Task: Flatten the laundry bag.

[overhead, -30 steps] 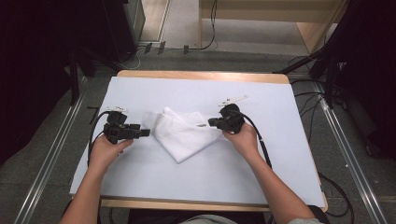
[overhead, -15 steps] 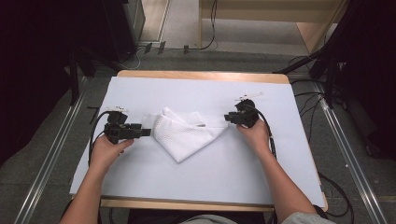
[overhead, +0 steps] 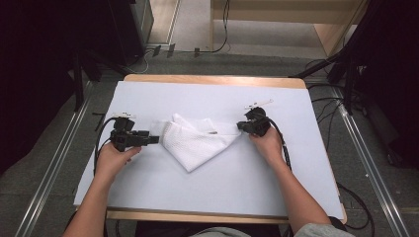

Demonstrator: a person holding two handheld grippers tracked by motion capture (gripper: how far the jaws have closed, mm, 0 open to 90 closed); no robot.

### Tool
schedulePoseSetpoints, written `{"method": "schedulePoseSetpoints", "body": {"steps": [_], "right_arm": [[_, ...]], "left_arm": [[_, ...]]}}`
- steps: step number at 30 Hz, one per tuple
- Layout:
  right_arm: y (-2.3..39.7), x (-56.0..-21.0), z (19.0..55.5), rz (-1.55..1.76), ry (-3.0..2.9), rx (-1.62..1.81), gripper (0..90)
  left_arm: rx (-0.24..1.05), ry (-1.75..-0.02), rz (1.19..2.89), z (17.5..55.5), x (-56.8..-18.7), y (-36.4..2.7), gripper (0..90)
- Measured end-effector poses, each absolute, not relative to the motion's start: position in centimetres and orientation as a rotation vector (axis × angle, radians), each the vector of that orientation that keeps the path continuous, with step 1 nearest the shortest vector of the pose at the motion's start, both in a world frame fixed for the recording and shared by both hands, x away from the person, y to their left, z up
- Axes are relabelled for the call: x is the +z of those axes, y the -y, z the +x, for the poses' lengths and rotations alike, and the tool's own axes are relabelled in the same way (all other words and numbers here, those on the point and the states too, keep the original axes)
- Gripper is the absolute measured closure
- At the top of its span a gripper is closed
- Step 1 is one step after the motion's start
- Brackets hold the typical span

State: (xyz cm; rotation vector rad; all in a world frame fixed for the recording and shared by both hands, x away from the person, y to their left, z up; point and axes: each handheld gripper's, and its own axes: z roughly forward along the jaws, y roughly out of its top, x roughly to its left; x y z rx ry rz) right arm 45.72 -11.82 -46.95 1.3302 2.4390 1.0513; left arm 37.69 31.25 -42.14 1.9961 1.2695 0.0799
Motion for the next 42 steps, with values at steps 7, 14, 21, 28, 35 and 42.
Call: {"method": "schedulePoseSetpoints", "body": {"steps": [7,14,21,28,35,42], "right_arm": [[12.8,-46.9,46.3,1.340,-2.406,1.032,90.0],[15.1,-46.7,47.3,1.391,-2.337,1.018,90.0],[16.9,-47.0,48.5,1.449,-2.304,1.034,88.7],[16.7,-44.4,46.9,1.401,-2.276,1.094,77.1],[16.5,-42.5,42.4,1.281,-2.333,1.131,76.2],[16.3,-42.3,39.0,1.235,-2.357,1.194,70.8]], "left_arm": [[0.076,-1.273,1.992,37.8,-42.2,-31.3,37.4],[0.074,-1.270,1.980,38.3,-42.4,-31.0,37.5],[0.075,-1.256,1.985,40.1,-42.7,-29.4,37.8],[0.082,-1.225,2.010,42.4,-42.8,-28.5,36.8],[0.139,-1.241,2.013,44.5,-43.2,-28.0,35.4],[0.107,-1.246,2.045,46.0,-43.9,-27.0,35.1]]}}
